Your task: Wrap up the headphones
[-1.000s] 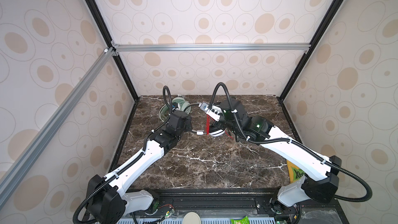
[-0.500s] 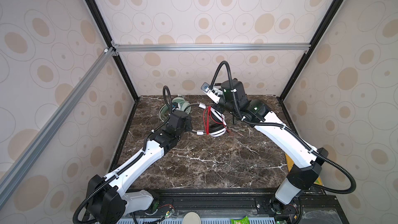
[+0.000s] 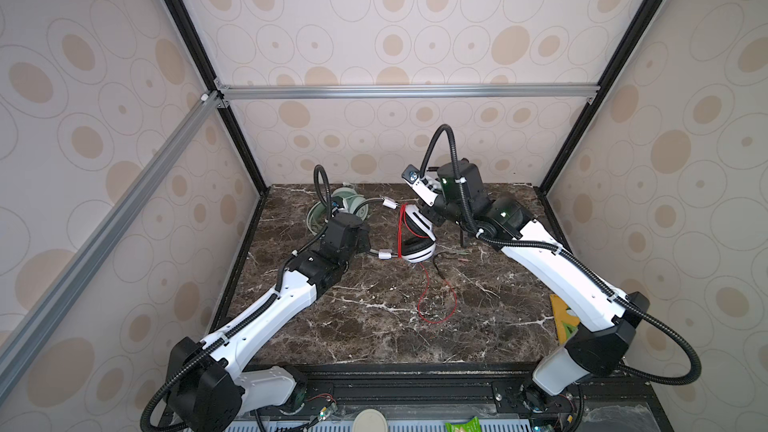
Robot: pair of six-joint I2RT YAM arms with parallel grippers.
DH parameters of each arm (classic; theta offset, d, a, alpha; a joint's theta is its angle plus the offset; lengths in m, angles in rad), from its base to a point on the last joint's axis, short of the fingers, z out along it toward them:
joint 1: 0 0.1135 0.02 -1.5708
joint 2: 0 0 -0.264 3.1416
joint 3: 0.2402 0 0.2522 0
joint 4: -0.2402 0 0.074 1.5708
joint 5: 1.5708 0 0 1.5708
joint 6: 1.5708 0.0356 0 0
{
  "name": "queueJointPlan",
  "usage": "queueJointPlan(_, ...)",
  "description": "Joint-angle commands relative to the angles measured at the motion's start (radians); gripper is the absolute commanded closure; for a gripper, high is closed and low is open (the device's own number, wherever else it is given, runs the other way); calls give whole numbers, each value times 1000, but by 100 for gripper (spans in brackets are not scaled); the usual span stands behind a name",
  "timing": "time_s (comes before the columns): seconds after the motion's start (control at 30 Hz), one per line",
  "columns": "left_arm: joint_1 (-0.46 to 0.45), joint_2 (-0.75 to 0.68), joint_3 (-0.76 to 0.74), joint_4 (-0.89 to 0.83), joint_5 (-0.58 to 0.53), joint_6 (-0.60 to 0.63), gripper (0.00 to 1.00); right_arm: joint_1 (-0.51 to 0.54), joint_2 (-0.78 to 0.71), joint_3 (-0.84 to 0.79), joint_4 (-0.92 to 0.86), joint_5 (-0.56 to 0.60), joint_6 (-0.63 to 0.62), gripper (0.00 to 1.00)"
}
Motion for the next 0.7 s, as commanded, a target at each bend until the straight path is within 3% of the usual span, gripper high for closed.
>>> queueJointPlan(0.0, -7, -64, 16, 131, -23, -39, 100, -63, -151, -179, 62, -54, 142, 70)
queueJointPlan(0.23, -4, 12, 154, 122, -79, -15, 100, -291, -417, -513, 114, -264, 437, 66)
queueJointPlan(0.37, -6, 72, 274, 44, -54, -32, 100, -367, -497, -721, 244, -400, 695, 64)
queueJointPlan(0.5, -5, 77, 368, -15, -20, -90, 100, -370, -481, -902, 431, -489, 951, 56)
queueJointPlan(0.67, -4, 66, 542, -127, -5, -128, 100, -370, -356, -986, 550, -644, 1053, 56)
